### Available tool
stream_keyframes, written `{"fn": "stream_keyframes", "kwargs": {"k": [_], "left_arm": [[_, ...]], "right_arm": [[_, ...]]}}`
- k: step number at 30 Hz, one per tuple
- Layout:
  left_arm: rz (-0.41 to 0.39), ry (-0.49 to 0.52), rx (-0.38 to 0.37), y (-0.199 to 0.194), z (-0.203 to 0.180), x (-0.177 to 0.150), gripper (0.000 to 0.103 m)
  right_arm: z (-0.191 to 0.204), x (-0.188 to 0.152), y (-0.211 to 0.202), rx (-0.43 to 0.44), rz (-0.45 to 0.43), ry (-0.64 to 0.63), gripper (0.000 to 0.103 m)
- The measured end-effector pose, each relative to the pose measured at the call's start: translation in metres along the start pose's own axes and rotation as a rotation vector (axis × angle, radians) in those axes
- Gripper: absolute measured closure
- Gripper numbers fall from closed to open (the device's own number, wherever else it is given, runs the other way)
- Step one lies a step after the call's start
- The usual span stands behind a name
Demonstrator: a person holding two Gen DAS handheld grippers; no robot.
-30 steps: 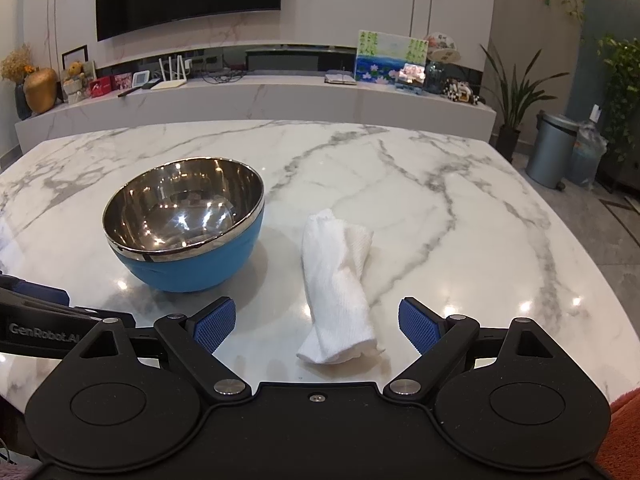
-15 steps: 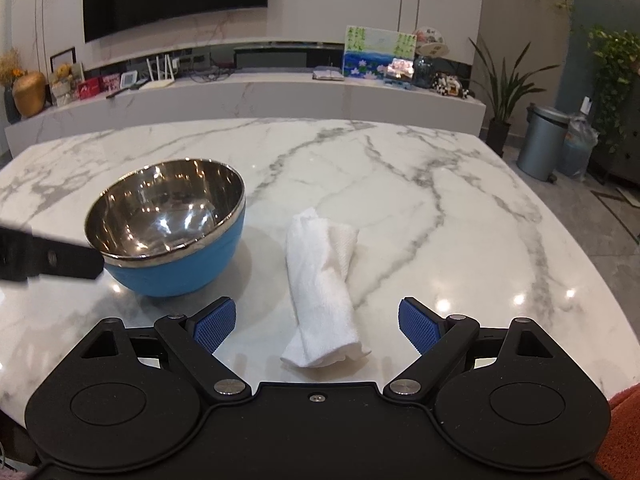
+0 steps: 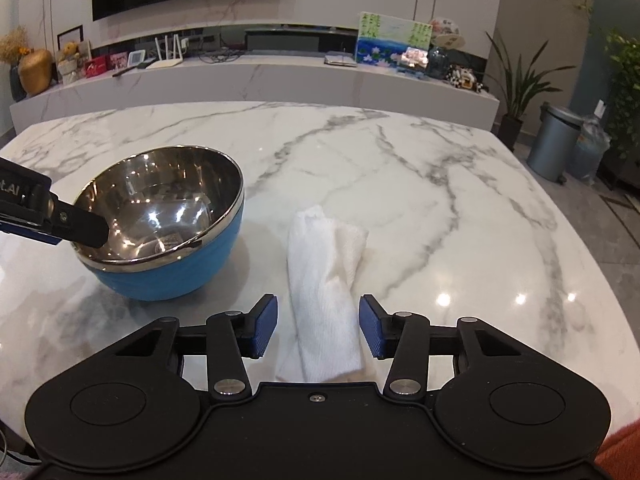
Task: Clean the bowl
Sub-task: 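Grasp the white cloth with the right gripper while the left gripper grasps the bowl rim, then lift the cloth into the bowl with the right gripper while the left gripper holds the rim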
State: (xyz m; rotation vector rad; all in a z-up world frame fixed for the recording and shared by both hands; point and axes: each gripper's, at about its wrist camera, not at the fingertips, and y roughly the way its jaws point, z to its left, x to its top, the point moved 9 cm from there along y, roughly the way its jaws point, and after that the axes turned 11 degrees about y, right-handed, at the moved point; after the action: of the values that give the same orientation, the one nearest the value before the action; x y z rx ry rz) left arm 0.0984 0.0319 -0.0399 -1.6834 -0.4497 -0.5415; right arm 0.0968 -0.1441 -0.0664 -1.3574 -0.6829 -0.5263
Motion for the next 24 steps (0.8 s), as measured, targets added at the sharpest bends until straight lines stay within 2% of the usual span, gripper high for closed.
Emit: {"fn": "stream_keyframes", "kwargs": {"k": [1, 2, 6, 7, 13, 18, 24], "left_arm": [[0.005, -0.001, -0.002, 0.002, 0.001, 0.001, 0.068], [0.009, -0.002, -0.003, 0.004, 0.001, 0.002, 0.069], [0.024, -0.012, 0.004, 0.013, 0.007, 0.002, 0.075], [0.027, -0.014, 0.007, 0.015, 0.008, 0.002, 0.077], [0.032, -0.024, 0.004, 0.023, 0.012, 0.003, 0.079], [0.029, -0.004, 0.029, 0.026, 0.013, 0.005, 0.087], [0.045, 0.010, 0.052, 0.030, 0.012, 0.003, 0.089]], "right_arm": [[0.000, 0.001, 0.004, -0.003, 0.005, -0.006, 0.062], [-0.001, 0.002, 0.007, -0.002, 0.016, -0.007, 0.067], [-0.002, 0.001, 0.017, -0.001, 0.047, -0.008, 0.069], [-0.003, 0.001, 0.019, -0.002, 0.053, -0.009, 0.073], [-0.003, -0.001, 0.027, 0.008, 0.071, -0.010, 0.088], [-0.001, 0.018, 0.011, 0.026, 0.021, 0.022, 0.089], [0.035, 0.058, -0.028, 0.181, -0.091, -0.005, 0.089]]}}
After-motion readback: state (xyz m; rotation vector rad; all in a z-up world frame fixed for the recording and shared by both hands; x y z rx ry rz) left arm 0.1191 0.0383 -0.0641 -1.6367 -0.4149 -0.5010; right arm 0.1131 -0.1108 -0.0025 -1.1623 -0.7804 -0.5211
